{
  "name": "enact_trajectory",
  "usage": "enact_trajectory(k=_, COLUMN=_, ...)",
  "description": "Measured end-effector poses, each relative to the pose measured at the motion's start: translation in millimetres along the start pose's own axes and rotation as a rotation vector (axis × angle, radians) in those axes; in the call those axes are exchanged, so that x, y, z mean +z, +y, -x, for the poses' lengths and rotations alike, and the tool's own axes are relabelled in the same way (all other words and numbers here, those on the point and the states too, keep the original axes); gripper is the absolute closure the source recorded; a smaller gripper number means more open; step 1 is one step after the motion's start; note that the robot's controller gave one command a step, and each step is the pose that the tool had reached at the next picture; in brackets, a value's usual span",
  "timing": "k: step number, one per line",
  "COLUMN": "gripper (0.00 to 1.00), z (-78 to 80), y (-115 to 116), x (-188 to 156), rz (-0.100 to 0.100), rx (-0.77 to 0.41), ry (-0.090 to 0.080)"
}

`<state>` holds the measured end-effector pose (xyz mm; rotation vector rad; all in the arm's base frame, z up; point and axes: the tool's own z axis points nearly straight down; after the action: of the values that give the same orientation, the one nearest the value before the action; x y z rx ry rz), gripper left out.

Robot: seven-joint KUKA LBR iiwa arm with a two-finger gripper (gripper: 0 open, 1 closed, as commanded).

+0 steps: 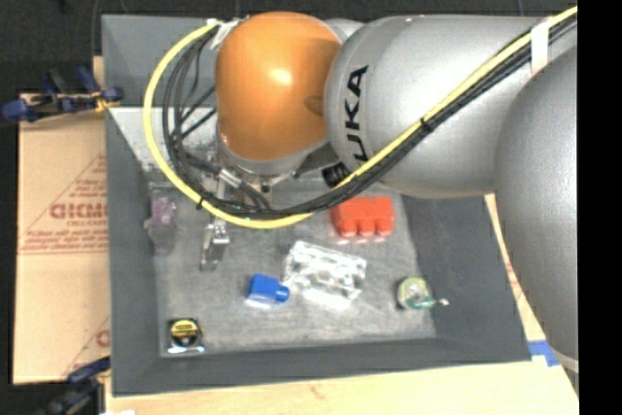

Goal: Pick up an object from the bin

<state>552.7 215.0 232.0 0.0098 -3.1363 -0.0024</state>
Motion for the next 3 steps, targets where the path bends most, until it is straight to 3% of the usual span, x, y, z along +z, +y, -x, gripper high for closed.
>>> enact_trajectory(k=1, gripper=0.0, z=-49.1, y=4.1, x=140.0, rz=0.003, rx=0.079, ry=-0.016)
enact_trajectory(k=2, gripper=0.0, z=-69.1, y=-85.8, x=1.4, rz=-0.002, rx=-0.003, ry=-0.015)
enact_trajectory(k=3, gripper=0.0, z=-70.3, y=-79.6, x=83.7, rz=0.001, rx=-0.058, ry=-0.006)
